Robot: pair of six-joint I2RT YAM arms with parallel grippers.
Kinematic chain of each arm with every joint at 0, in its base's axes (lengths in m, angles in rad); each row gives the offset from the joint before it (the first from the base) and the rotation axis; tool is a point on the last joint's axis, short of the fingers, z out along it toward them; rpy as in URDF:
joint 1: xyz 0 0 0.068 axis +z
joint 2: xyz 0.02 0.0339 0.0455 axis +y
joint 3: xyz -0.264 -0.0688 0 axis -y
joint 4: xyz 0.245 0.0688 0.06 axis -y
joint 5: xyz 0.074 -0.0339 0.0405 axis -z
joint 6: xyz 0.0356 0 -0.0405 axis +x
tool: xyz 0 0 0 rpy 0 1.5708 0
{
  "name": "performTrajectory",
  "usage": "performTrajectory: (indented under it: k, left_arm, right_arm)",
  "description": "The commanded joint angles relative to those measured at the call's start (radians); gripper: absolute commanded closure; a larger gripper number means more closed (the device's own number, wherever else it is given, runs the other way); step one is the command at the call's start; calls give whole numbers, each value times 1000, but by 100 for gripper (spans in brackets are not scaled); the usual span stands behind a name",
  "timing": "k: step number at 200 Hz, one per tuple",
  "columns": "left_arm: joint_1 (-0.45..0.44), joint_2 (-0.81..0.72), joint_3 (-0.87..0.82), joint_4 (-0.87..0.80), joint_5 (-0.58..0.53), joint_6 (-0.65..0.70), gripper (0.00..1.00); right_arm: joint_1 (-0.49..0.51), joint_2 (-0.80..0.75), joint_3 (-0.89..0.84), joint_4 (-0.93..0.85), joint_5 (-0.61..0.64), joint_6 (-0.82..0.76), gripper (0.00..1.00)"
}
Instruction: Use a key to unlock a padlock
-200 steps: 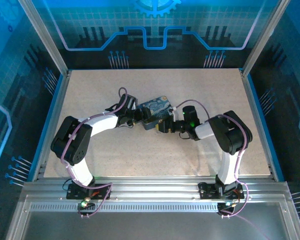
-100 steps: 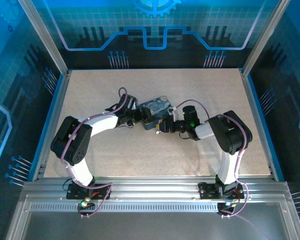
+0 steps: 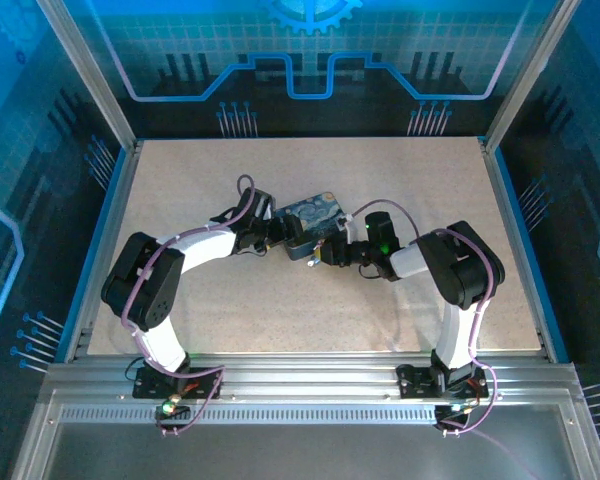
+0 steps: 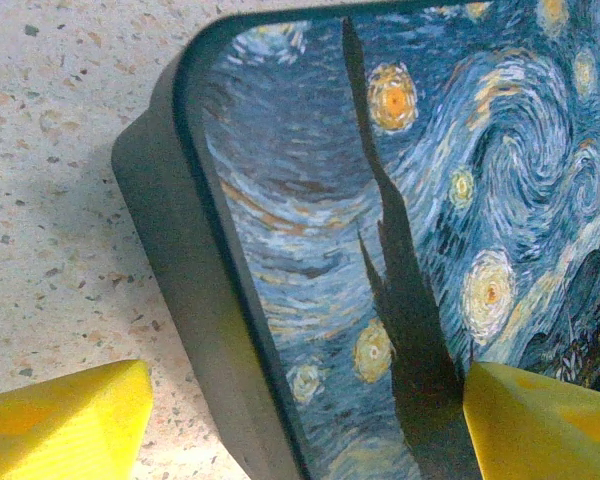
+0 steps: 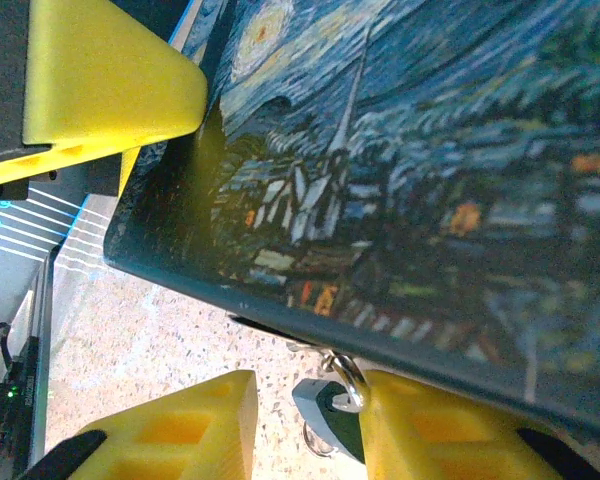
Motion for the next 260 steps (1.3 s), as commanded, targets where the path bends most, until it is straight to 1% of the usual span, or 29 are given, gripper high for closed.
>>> performTrajectory:
  k: [1,81,143,199,260]
  left_arm:
    - [-18,-1,-47,-127,-28,1,18]
    - [-18,-3,-46,-129,-29,2,18]
    - [-18,-9,-52,-130,-34,-1,18]
    - [-18,-22,-78,-119,-35,-11,18]
    - [-24,-22,-89,-113,-31,-12,18]
  right_arm:
    - [-4,-9,-6,-27,2,-16,72]
    - [-5,3,12,-27,15,9,85]
    - [-27,-12,-27,-9,28,33,93]
    - [-48,-19,-50,19,26,66,95]
    - [-61,-35,-61,66,15,120,96]
